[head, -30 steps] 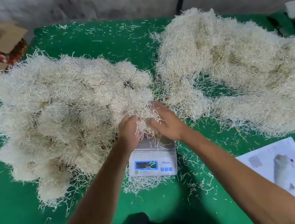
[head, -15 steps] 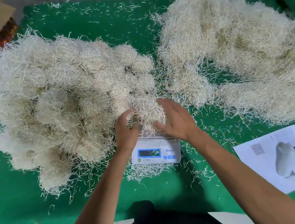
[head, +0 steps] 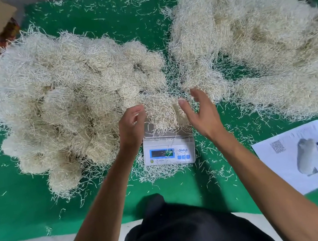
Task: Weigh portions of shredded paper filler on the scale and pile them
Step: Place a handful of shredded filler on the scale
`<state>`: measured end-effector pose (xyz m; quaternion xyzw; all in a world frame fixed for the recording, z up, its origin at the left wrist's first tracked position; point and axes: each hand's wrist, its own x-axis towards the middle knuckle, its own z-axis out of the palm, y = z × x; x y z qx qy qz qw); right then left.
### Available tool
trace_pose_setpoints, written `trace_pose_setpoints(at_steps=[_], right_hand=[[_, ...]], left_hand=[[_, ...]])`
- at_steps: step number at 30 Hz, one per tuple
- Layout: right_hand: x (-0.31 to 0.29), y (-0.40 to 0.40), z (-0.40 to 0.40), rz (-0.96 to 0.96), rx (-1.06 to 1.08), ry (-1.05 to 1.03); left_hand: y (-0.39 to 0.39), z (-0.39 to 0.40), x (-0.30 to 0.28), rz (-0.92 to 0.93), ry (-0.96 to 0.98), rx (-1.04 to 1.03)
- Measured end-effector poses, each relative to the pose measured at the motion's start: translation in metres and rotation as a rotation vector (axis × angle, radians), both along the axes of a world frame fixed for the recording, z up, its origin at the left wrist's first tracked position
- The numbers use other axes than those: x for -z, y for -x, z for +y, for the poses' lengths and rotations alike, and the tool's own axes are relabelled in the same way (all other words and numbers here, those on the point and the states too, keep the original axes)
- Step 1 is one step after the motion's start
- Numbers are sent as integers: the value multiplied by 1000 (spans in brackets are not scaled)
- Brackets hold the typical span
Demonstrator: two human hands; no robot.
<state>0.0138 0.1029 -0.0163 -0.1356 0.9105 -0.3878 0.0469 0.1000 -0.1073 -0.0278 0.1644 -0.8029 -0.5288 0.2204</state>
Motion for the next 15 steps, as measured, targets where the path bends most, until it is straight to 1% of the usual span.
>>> trace_pose_setpoints(at_steps=[3,7,10,11,13,15], right_hand=[[2,-5,2,-27,18,39],[4,-9,0,-64,20,66],[10,-13,-2,-26,62,100],[11,-15,-3,9,94,131],[16,-22,-8,70,161,263],[23,-34,-11,3,174,407]], left_hand=[[0,0,1,35,-17,-39],[0,1,0,23,-14,-48],[-1,1,2,-7,-38,-48],[-2,1,3,-18,-58,-56],[-4,1,4,-46,-128,-76],[-5,2,5,-73,-203,-98]])
